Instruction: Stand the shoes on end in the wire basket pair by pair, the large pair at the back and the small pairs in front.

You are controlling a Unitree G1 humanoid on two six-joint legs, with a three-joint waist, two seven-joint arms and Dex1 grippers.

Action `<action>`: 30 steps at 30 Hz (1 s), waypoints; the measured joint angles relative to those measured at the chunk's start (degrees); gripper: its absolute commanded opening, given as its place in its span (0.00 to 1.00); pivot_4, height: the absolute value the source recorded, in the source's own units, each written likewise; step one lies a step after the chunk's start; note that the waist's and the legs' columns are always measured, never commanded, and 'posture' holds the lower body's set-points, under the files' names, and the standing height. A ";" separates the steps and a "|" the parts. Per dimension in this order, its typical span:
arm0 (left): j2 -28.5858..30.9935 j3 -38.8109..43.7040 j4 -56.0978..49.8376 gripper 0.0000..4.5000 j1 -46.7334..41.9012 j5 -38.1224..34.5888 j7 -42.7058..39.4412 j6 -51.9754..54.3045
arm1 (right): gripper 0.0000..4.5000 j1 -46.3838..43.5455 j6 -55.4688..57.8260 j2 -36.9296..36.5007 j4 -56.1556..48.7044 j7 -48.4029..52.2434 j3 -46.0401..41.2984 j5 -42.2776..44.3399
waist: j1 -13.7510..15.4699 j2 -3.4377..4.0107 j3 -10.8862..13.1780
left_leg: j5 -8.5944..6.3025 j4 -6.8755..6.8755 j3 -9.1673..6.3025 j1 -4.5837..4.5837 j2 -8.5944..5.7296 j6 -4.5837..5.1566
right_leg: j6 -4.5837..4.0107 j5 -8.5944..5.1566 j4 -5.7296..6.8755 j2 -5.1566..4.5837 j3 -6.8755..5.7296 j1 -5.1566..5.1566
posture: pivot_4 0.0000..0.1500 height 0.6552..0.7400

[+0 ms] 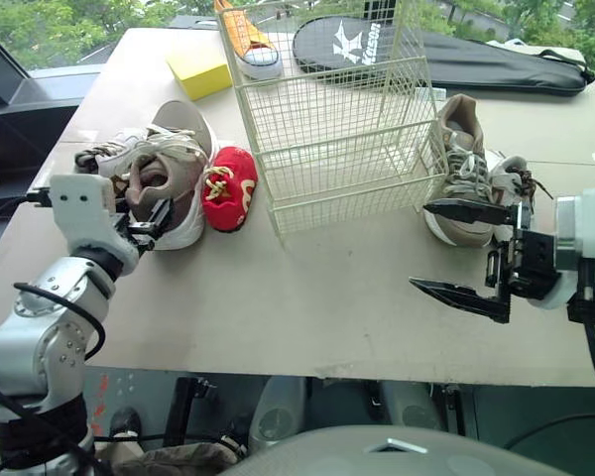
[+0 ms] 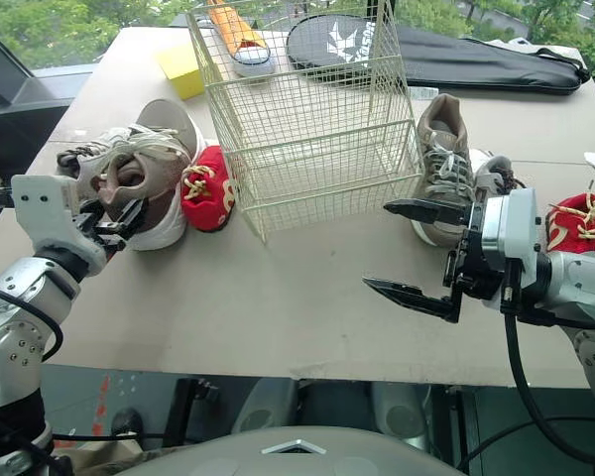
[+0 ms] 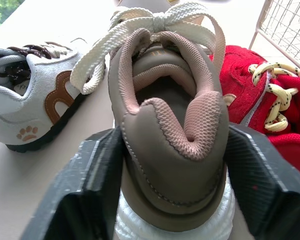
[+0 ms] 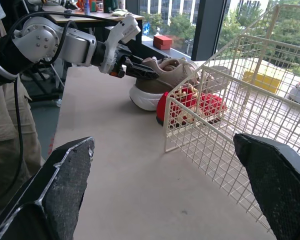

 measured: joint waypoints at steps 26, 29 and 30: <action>-1.73 11.18 -6.83 0.16 -9.86 -0.26 -4.02 -12.26 | 1.00 -18.65 5.31 7.55 10.66 -11.20 5.44 4.01 | -0.11 -0.27 0.09 | 0.15 0.03 -0.08 -0.14 -0.05 -0.27 | -0.01 0.00 -0.03 0.03 -0.11 -0.06 | 1.00 1.00; 2.31 11.44 -2.52 0.16 -18.43 -8.97 -10.28 -12.38 | 1.00 -28.16 10.47 11.55 14.87 -16.96 5.75 10.84 | -0.23 -0.28 0.14 | 0.18 0.08 -0.12 -0.21 -0.06 -0.32 | -0.02 0.01 0.03 0.07 -0.15 -0.15 | 1.00 1.00; 3.80 11.16 -1.74 0.16 -21.48 -12.16 -12.35 -12.28 | 1.00 -31.53 12.72 12.08 16.21 -19.12 5.87 13.42 | -0.31 -0.29 0.14 | 0.18 0.08 -0.10 -0.24 -0.07 -0.32 | -0.02 0.01 0.01 0.07 -0.15 -0.18 | 1.00 1.00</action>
